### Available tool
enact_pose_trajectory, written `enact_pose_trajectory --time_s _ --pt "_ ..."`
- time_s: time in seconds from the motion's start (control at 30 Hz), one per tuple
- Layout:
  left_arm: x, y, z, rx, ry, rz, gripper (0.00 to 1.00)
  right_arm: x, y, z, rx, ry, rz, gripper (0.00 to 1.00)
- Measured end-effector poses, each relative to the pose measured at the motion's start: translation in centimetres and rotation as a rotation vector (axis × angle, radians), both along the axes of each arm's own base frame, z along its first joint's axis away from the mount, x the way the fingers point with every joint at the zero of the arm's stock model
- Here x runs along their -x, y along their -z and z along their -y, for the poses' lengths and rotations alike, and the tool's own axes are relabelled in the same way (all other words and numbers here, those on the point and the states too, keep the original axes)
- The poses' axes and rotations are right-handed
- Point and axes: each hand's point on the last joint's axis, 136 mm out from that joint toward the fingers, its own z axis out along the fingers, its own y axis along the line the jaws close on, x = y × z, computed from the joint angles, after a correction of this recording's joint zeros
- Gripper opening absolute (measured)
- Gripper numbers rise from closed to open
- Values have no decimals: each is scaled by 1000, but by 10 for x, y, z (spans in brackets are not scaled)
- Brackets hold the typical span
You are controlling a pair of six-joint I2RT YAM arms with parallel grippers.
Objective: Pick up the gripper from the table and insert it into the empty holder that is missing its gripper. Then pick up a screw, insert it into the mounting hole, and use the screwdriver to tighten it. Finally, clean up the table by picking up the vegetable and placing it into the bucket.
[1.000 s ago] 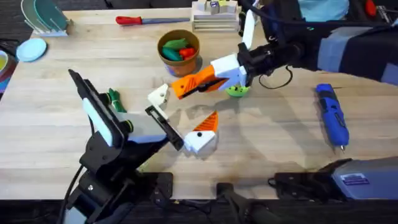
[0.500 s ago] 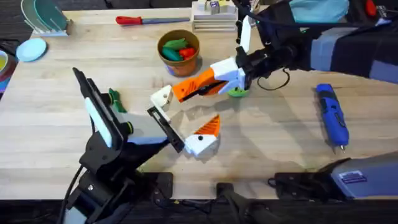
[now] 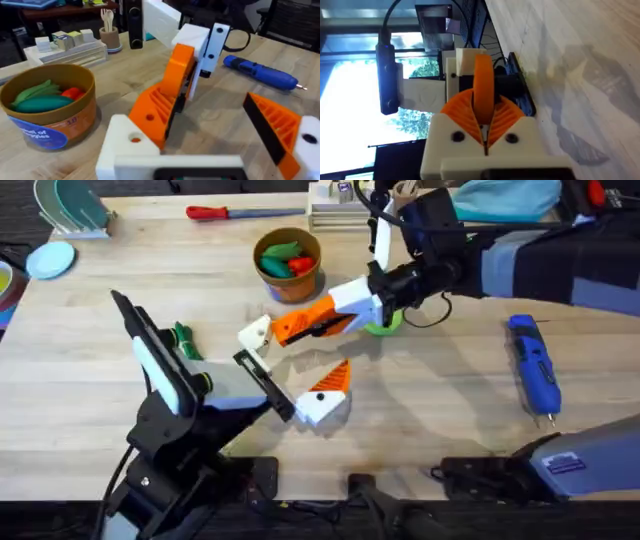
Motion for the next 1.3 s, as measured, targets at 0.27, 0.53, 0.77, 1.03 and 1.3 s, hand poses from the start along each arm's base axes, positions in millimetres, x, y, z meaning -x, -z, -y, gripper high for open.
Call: enact_pose_trajectory --time_s 0.27,0.53,0.77,1.03,1.3 --pt "0 0 0 -1 -2 0 993 2 -3 0 -10 -8 -20 9" --pt "4 0 3 1 28 1 993 13 -12 -3 -58 -61 -49 9" --pt "5 -1 5 2 39 2 993 18 -12 -6 -59 -77 -50 9" --pt "5 0 4 3 36 -1 993 15 -8 -13 -38 -66 7 9" --pt "4 0 4 7 28 -8 993 6 -4 -19 -19 -34 51 9"
